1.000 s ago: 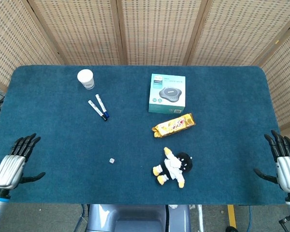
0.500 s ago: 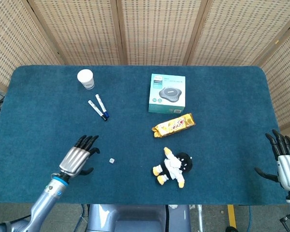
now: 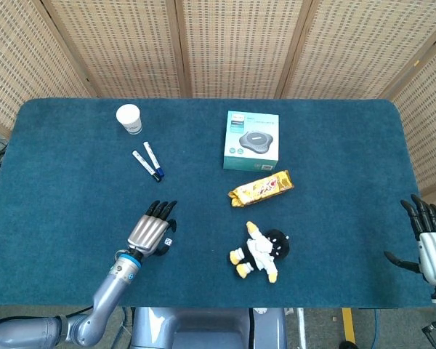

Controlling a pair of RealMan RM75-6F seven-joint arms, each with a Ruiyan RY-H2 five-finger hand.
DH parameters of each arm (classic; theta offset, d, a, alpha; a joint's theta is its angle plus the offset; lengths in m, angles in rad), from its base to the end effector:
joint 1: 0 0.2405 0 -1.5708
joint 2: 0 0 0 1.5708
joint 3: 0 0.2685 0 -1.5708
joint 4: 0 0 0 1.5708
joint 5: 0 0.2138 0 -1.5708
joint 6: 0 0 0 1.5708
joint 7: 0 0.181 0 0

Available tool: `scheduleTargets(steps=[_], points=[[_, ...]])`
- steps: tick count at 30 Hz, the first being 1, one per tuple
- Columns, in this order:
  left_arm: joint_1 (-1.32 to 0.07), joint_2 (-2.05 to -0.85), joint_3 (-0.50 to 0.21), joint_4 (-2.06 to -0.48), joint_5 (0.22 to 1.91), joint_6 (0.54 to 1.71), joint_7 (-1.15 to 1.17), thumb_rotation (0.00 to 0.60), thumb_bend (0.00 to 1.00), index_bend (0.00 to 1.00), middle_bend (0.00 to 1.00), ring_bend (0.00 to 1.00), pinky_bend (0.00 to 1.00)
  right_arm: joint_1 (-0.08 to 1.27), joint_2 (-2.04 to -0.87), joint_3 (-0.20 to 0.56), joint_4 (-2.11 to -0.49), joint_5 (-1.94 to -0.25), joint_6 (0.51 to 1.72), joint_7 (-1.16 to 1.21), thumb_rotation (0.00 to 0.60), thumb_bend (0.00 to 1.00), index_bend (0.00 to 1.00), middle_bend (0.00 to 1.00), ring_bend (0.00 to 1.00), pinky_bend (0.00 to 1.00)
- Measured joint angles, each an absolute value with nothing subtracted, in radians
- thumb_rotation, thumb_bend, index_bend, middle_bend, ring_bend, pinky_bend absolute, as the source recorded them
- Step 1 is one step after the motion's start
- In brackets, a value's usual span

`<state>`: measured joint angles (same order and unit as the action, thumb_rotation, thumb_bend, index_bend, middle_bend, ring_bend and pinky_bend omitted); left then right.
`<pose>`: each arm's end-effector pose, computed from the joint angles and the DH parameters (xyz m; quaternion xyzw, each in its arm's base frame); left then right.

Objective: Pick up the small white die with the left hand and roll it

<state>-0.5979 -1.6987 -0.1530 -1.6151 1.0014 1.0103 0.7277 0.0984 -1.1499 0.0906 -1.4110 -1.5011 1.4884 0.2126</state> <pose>-0.1472 0.3125 -0.0902 -0.7673 -0.3938 -0.2982 0.4089 -0.3526 -0.2352 0.1816 0.5724 -0.3828 0.4222 0.5895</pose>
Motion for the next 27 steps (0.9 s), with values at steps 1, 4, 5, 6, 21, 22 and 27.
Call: scheduleTargets(steps=[1,4,5,6,21,22,27], points=[[-0.602,-1.702,-0.154,-1.612,0.994,1.012,0.732,0.6,0.28,0.43,0.0,0.0,0.0,0.098,-1.15,0.091,-1.41,-1.5,1.488,0.214,0.6,0.0,0.06,0.0,0.0,0.0],[-0.611,-1.705,-0.149,-1.607,0.98,1.016,0.74,0.6,0.28,0.45,0.0,0.0,0.0,0.099,-1.149,0.092,-1.409,-1.499,1.488,0.217,0.6,0.0,0.06,0.0,0.0,0.0],[-0.612,-1.705,-0.148,-1.607,0.977,1.017,0.741,0.6,0.28,0.46,0.0,0.0,0.0,0.099,-1.149,0.092,-1.409,-1.499,1.488,0.217,0.6,0.0,0.06,0.0,0.0,0.0],[-0.613,-1.705,-0.147,-1.606,0.973,1.017,0.742,0.6,0.28,0.46,0.0,0.0,0.0,0.098,-1.149,0.092,-1.408,-1.499,1.488,0.218,0.6,0.0,0.06,0.0,0.0,0.0],[-0.634,-1.719,-0.123,-1.586,0.926,1.029,0.736,0.6,0.33,0.5,0.0,0.0,0.0,0.097,-1.149,0.092,-1.402,-1.498,1.49,0.228,0.6,0.0,0.06,0.0,0.0,0.0],[-0.637,-1.721,-0.123,-1.583,0.923,1.03,0.736,0.6,0.34,0.51,0.0,0.0,0.0,0.097,-1.149,0.093,-1.401,-1.498,1.489,0.229,0.6,0.0,0.06,0.0,0.0,0.0],[-0.645,-1.725,-0.119,-1.58,0.905,1.032,0.735,0.6,0.36,0.57,0.0,0.0,0.0,0.097,-1.149,0.094,-1.398,-1.495,1.488,0.234,0.6,0.0,0.06,0.0,0.0,0.0]])
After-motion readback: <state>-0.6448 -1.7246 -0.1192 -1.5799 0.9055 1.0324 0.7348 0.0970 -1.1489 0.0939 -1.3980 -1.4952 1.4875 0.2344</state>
